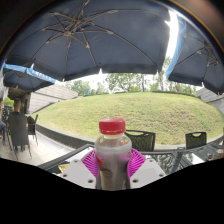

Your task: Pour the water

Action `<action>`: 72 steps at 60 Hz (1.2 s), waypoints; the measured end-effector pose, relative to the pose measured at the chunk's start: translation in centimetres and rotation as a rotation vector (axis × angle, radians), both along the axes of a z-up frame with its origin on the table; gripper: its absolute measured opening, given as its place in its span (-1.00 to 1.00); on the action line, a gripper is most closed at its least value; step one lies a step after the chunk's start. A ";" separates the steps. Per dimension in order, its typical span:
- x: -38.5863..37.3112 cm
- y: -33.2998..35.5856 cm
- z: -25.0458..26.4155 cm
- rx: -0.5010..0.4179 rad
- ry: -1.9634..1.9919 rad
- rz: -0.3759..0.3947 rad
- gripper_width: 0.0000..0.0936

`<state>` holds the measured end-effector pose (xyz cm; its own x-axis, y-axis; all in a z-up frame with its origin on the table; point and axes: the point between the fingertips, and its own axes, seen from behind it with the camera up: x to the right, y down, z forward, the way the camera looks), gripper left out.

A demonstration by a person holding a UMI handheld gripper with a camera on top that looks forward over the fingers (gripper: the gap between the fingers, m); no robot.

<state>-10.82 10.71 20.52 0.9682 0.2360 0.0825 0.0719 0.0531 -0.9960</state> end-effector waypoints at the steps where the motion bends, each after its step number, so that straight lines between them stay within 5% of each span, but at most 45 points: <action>1: -0.1 -0.6 -0.4 -0.005 0.027 0.003 -0.30; 17: 3.1 2.0 -11.0 -0.225 0.072 -0.035 -0.30; 27: 3.2 2.1 -10.7 -0.178 0.066 -0.023 -0.21; 35: 3.5 2.0 -11.0 -0.227 0.054 -0.028 0.16; 39: 3.5 1.4 -11.2 -0.265 0.024 -0.027 0.80; 55: 5.2 -7.9 -8.2 -0.190 -0.073 -0.077 0.78; 72: 2.6 -17.4 -8.3 -0.116 -0.165 -0.008 0.79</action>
